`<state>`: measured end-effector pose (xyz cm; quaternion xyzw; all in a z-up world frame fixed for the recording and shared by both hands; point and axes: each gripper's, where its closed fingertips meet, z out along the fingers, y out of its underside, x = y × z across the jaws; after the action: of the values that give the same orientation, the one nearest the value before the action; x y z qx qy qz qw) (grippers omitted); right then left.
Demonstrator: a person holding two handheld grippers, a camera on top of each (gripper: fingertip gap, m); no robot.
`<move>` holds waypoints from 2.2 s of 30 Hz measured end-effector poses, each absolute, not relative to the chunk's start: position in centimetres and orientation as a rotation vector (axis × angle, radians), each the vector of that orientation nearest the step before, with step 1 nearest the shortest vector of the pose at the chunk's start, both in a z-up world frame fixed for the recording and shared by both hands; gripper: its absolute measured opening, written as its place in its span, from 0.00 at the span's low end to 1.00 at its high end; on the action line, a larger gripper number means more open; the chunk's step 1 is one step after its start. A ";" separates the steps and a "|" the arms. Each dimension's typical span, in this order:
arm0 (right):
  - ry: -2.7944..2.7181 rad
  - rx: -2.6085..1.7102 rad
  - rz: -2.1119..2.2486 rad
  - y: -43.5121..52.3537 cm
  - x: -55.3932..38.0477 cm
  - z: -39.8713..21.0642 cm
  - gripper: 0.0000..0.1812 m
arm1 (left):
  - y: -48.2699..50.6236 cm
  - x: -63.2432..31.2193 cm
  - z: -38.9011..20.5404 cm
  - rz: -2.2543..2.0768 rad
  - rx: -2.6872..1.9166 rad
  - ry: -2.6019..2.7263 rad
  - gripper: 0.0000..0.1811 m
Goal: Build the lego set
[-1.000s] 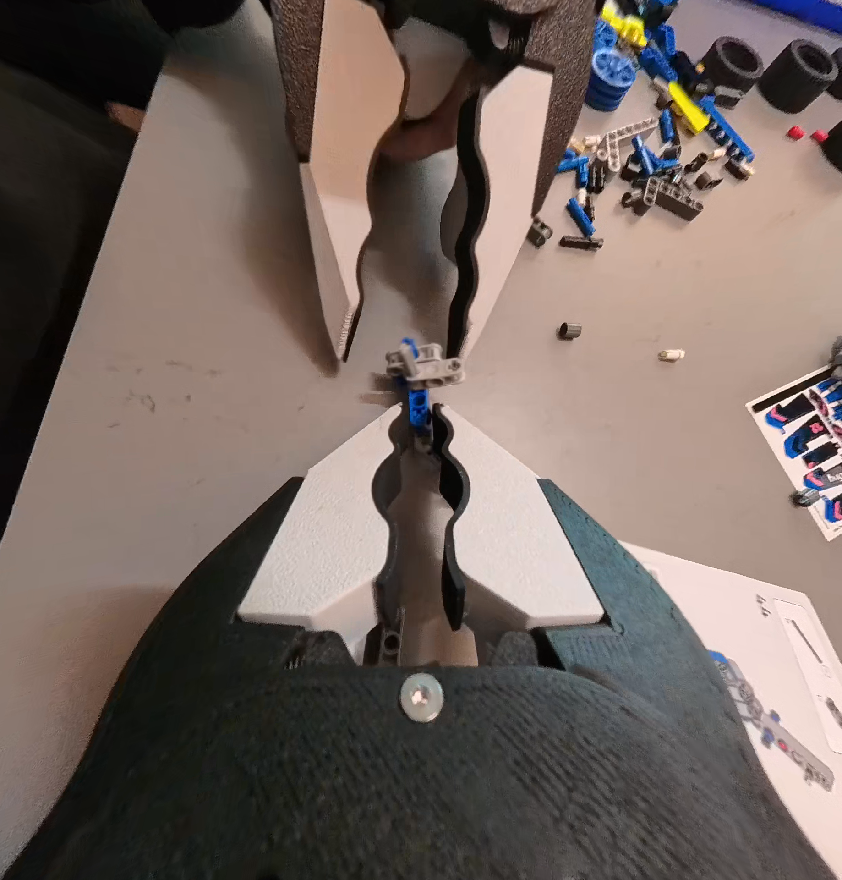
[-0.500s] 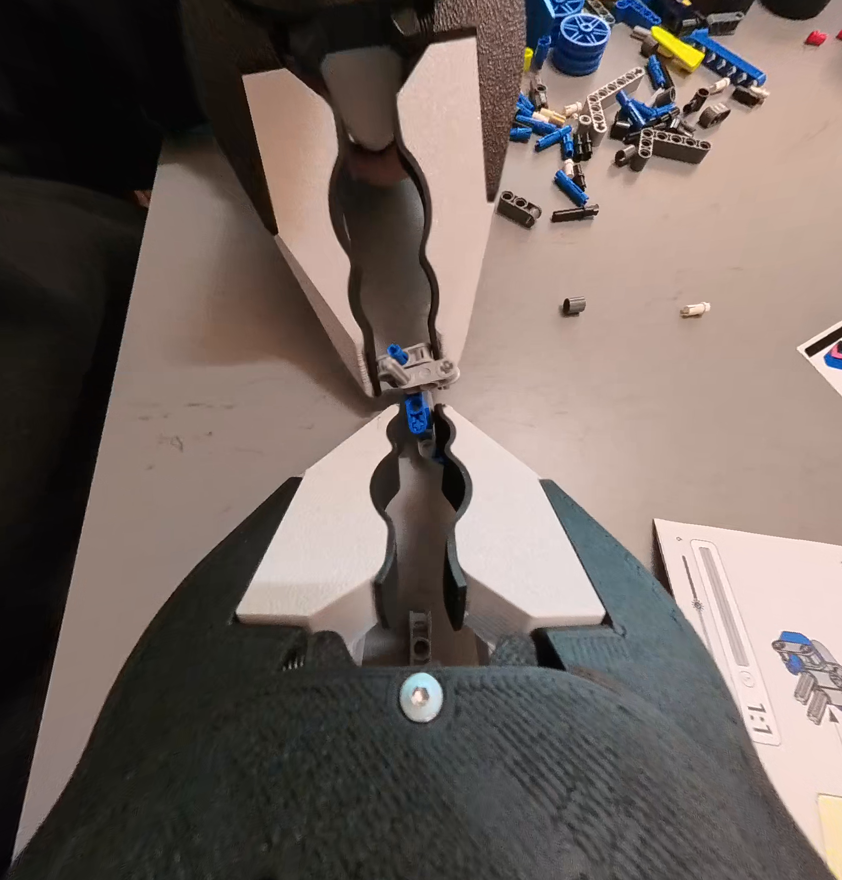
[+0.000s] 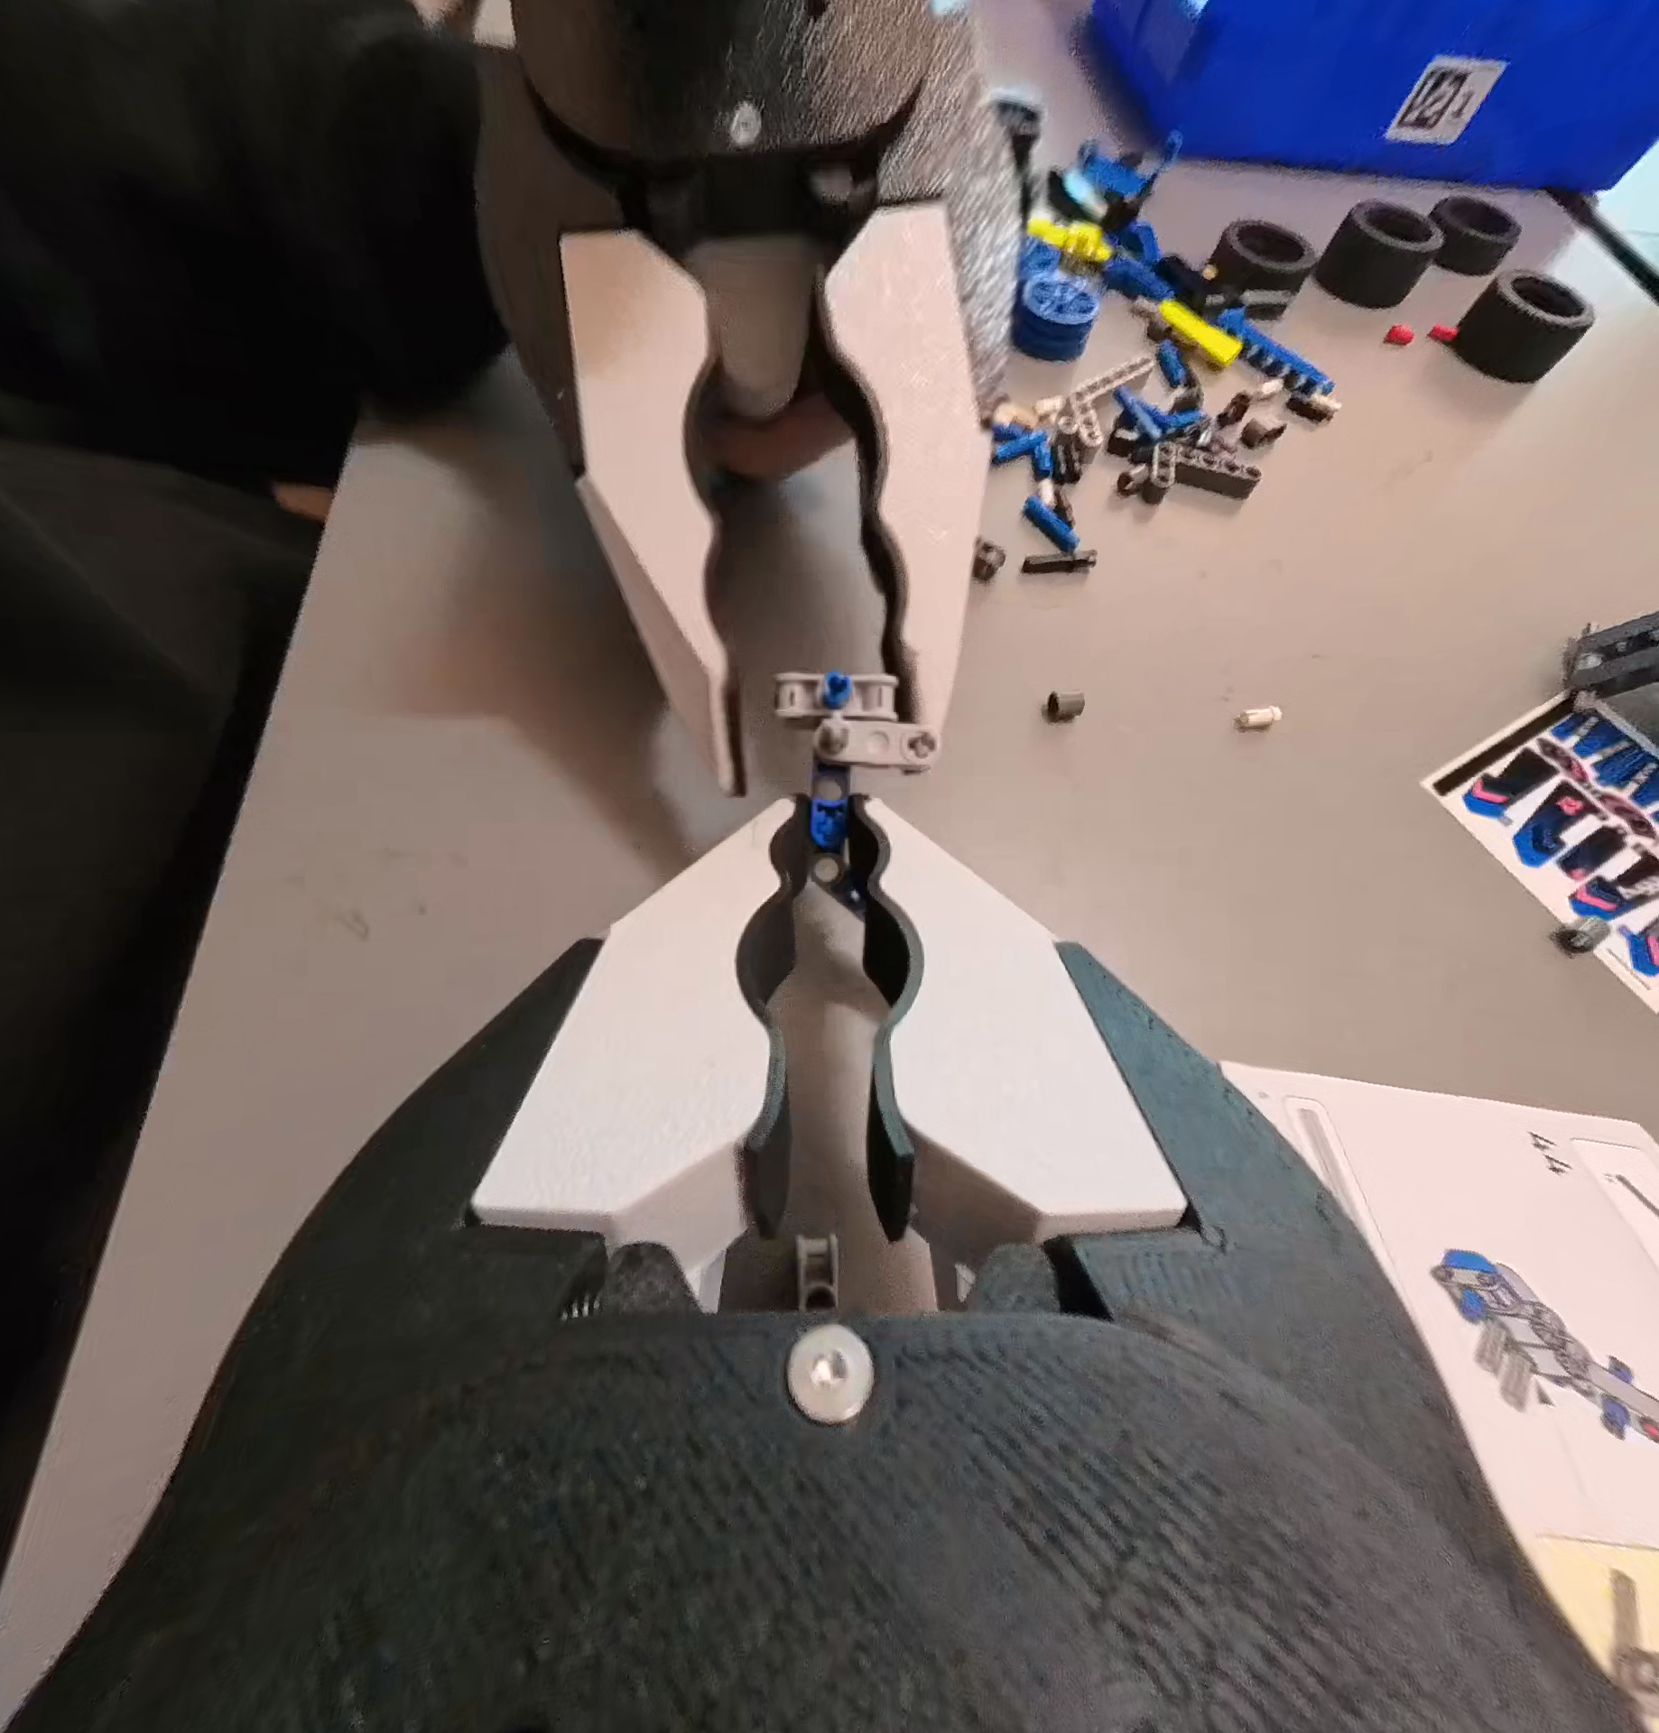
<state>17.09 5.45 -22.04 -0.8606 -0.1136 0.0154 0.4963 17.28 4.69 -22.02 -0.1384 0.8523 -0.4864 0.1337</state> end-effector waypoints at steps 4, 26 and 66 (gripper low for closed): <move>-0.286 -2.045 0.047 5.6 16.8 -21.5 0.03 | 4.3 16.9 -21.9 -1.431 -0.361 2.476 0.16; -0.121 -1.657 0.131 5.9 17.1 -13.8 0.03 | 4.6 17.2 -14.1 -2.130 -0.447 2.094 0.08; 0.145 -1.479 0.279 6.8 18.1 -11.7 0.03 | 6.0 18.2 -11.5 -2.496 -0.620 1.811 0.03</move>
<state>18.09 6.76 -11.69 -0.6710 0.0656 0.1266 0.7276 18.23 6.02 -11.47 -0.1971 0.5758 -0.7935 -0.0017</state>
